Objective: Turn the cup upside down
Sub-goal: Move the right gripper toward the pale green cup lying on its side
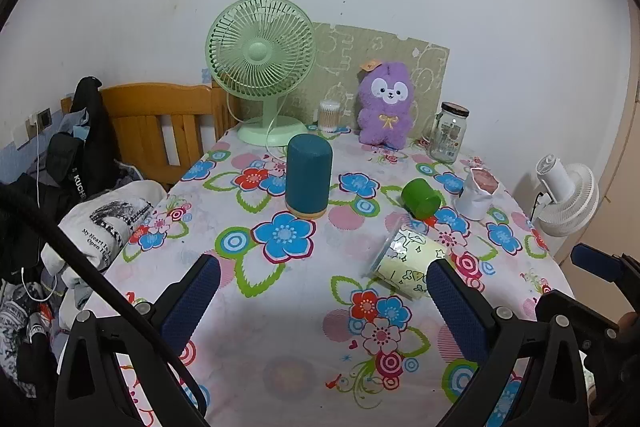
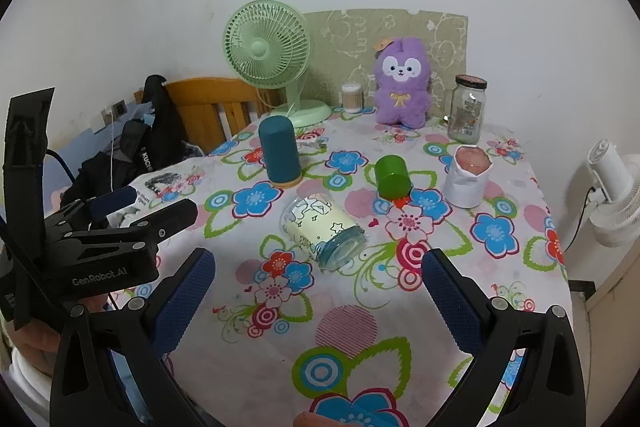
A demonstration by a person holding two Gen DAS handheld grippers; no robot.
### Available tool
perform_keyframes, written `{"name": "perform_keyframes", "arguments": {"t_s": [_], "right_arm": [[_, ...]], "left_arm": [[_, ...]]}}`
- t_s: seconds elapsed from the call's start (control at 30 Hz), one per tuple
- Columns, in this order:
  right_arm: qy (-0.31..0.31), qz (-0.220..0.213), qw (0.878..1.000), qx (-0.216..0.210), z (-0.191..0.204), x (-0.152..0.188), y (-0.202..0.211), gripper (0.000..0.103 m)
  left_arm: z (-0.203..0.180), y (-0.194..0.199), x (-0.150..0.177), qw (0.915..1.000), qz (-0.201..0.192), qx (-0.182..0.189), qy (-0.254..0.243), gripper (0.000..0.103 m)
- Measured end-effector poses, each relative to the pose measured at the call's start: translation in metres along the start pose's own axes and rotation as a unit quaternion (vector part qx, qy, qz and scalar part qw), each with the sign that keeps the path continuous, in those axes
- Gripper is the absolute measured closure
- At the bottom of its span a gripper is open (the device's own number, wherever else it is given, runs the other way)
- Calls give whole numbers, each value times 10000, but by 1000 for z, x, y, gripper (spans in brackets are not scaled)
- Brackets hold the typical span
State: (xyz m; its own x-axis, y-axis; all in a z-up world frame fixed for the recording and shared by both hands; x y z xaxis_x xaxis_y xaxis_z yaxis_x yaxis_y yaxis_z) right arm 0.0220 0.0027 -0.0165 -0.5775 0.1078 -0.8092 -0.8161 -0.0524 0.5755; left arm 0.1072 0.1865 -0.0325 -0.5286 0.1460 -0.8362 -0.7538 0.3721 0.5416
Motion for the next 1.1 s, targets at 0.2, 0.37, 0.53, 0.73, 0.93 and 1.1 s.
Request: {"name": "perform_keyframes", "arguments": {"t_s": [0.2, 0.37, 0.53, 0.73, 0.93, 1.1], "right_arm": [[13, 249, 9996, -139, -4, -4, -15, 0], [96, 442, 9987, -238, -6, -10, -29, 0], [97, 680, 9972, -280, -13, -16, -50, 0], [216, 969, 9946, -296, -17, -22, -76, 0], [386, 1251, 9907, -377, -17, -27, -104, 0], [470, 1445, 9874, -452, -20, -31, -128, 0]], "left_arm": [[5, -10, 1, 9998, 180, -36, 17, 0], [9, -22, 4, 9993, 361, -81, -45, 0], [13, -37, 4, 9983, 566, -63, -152, 0], [14, -62, 3, 9941, 884, 26, -622, 0], [7, -89, 0, 9840, 1222, 182, -1285, 0], [2, -104, -3, 9758, 1363, 367, -1667, 0]]}}
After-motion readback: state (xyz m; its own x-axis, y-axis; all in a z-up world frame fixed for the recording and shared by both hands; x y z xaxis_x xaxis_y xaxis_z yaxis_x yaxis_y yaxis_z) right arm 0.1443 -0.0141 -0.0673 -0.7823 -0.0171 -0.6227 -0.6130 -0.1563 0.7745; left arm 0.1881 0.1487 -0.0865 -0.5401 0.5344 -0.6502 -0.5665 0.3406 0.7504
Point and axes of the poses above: each gripper's, at about its wrist camera, not at the fingertips, and y roughly against the way its jaws point, z to its left, x to its underside, the point moved 1 cm from there along -y, roughly the way its jaws point, and after that the axes turned 1 degree about -y, right-handed, at the moved point
